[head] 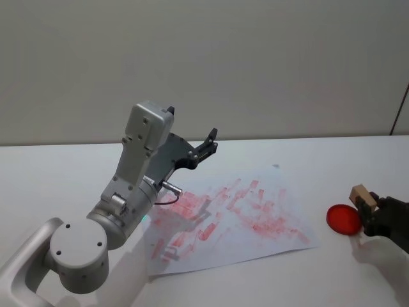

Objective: Use the one hand to pick up the stamp and affix it onto the A4 paper.

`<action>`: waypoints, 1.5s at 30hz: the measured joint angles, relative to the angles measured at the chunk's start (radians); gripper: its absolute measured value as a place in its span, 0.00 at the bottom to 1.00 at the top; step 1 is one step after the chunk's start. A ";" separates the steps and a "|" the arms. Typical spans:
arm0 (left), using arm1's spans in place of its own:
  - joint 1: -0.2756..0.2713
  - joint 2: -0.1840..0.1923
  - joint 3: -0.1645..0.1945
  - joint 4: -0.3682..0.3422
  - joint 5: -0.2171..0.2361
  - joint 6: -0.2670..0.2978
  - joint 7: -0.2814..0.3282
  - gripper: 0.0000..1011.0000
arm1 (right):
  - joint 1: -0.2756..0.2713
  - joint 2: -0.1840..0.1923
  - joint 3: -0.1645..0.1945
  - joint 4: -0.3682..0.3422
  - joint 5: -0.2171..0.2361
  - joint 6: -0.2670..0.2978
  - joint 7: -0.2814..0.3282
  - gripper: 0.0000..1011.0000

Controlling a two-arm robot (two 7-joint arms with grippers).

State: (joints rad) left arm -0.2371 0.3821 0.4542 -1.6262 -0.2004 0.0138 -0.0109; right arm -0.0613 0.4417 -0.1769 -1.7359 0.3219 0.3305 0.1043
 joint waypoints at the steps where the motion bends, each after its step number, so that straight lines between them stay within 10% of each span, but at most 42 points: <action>1: 0.000 0.000 0.000 0.000 0.000 0.000 0.000 0.99 | 0.003 -0.001 -0.001 0.003 -0.001 0.003 0.003 0.21; 30: 0.000 0.000 0.000 0.000 0.000 0.000 0.000 0.99 | 0.066 -0.039 -0.021 0.069 -0.041 0.065 0.055 0.23; 45: 0.000 0.000 0.000 0.000 0.000 0.000 0.000 0.99 | 0.073 -0.043 -0.023 0.076 -0.046 0.074 0.060 0.67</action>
State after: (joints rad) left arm -0.2371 0.3821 0.4542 -1.6262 -0.2004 0.0139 -0.0109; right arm 0.0121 0.3989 -0.1996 -1.6596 0.2760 0.4048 0.1642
